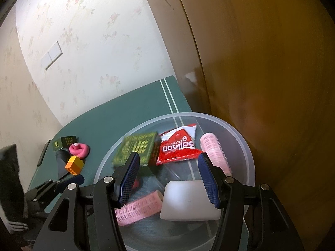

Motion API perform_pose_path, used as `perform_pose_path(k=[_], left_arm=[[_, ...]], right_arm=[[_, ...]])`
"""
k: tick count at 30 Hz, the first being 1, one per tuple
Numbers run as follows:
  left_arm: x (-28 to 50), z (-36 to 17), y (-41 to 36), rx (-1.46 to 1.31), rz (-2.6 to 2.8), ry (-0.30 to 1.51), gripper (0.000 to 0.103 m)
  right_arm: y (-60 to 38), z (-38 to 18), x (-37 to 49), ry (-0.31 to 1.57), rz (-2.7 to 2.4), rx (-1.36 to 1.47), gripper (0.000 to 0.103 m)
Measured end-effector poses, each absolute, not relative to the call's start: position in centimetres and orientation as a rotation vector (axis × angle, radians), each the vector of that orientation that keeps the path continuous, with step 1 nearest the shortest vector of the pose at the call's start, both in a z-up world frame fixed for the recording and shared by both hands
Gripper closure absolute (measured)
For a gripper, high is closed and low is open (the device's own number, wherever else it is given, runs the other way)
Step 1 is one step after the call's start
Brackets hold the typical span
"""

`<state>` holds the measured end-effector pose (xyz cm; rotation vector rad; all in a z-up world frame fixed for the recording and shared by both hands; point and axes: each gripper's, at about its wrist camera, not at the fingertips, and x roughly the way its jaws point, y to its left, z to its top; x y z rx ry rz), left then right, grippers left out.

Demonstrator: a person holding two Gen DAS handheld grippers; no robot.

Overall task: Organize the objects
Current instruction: 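Withdraw both open tools from the bowl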

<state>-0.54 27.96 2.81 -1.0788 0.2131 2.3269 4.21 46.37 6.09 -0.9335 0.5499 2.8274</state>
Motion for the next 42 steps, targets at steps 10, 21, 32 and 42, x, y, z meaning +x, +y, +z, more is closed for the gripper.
perform_pose_path(k=[10, 21, 32, 42], left_arm=[[-0.3, 3.5, 27.5, -1.064, 2.322, 0.183, 0.025], [-0.9, 4.0, 25.4, -1.066, 2.375, 0.129, 0.008], [-1.2, 4.4, 22.3, -1.073, 2.48, 0.105, 0.001], [-1.5, 4.4, 19.1, -1.08, 2.561, 0.097, 0.001]], right_arm=[[46.0, 5.9, 4.1, 0.523, 2.83, -0.94, 0.043], [45.0, 5.7, 4.0, 0.414, 2.823, -0.931, 0.043], [45.0, 5.4, 3.9, 0.382, 2.78, -0.929, 0.043], [44.0, 5.7, 4.2, 0.315, 2.749, -0.909, 0.043]])
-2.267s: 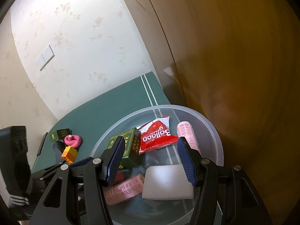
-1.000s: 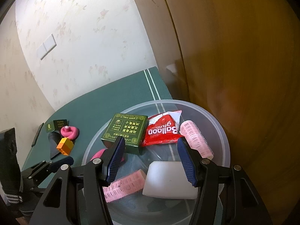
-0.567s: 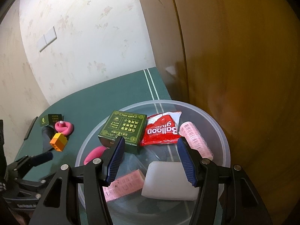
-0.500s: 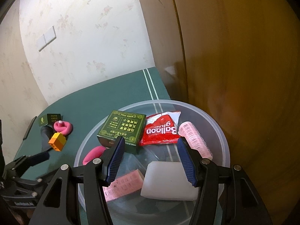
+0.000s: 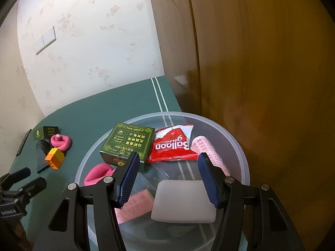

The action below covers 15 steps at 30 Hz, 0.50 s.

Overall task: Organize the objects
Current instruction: 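Withdraw both open tools from the bowl, then move the right tool to the orange-and-yellow block and close on it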

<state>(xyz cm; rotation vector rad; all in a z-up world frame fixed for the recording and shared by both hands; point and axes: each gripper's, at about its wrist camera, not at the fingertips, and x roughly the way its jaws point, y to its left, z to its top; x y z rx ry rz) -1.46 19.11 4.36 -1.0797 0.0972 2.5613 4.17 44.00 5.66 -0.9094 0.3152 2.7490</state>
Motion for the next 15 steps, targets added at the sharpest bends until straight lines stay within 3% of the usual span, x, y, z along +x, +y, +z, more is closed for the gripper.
perform_pose_path(k=[15], left_arm=[[-2.5, 4.0, 14.0, -1.122, 2.628, 0.0, 0.001]], right_arm=[[38.8, 6.7, 3.3, 0.24, 2.832, -0.94, 0.043]])
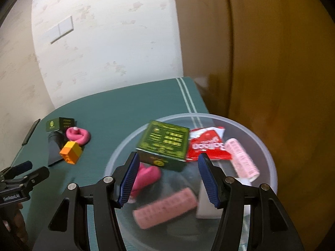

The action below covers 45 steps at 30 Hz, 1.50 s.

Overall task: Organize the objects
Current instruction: 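Move the right tool to the orange-and-yellow block and close on it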

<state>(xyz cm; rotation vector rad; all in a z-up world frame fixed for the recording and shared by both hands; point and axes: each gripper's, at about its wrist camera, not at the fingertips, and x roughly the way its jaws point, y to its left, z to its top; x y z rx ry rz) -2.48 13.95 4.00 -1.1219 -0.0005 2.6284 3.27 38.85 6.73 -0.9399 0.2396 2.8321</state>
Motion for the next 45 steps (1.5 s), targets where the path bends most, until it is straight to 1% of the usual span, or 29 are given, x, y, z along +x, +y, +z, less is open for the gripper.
perform_pose_path(k=[11, 22, 29, 45], left_arm=[[-2.6, 4.1, 11.1, -1.126, 2.666, -0.041, 0.001], [-3.0, 4.2, 8.4, -1.143, 2.733, -0.067, 0.001], [-3.3, 4.1, 7.4, -1.16, 2.761, -0.074, 0.001], [-4.0, 3.4, 6.1, -1.222, 2.792, -0.123, 0.001]], right_arm=[[33.1, 7.8, 0.5, 0.19, 2.964, -1.009, 0.043], [28.5, 6.1, -2.9, 0.202, 3.031, -1.195, 0.043], [25.0, 5.1, -4.6, 0.118, 3.062, -1.274, 0.043], [22.4, 3.1, -7.6, 0.107, 3.047, -1.387, 0.043]])
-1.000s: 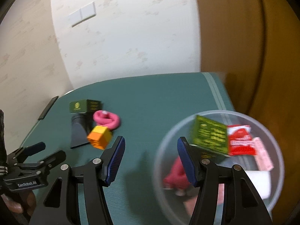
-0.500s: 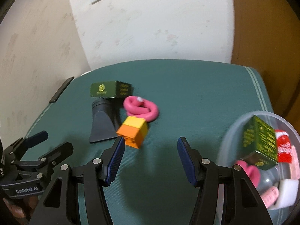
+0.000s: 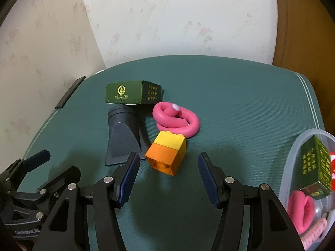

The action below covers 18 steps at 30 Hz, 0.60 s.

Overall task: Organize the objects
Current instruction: 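Move the right tool to the orange-and-yellow block and close on it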

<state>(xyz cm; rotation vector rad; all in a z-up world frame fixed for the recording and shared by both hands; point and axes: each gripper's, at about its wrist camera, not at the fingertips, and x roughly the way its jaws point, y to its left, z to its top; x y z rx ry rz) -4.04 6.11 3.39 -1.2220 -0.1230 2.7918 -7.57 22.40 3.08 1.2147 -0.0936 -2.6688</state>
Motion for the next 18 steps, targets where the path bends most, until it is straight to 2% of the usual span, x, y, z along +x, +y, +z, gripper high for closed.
perform_pose_path(k=[9, 13, 18], left_arm=[[-4.3, 3.3, 5.6, -1.239, 2.797, -0.146, 0.001], [-4.4, 3.2, 5.6, -1.244, 2.798, -0.148, 0.001], [-4.6, 2.9, 5.6, -1.258, 2.794, -0.15, 0.001]], right_arm=[[21.8, 2.0, -9.2, -0.085, -2.655, 1.254, 0.046], [21.6, 1.4, -9.8, -0.079, -2.641, 1.285, 0.058], [21.8, 1.3, -9.7, -0.1, -2.646, 1.279, 0.062]])
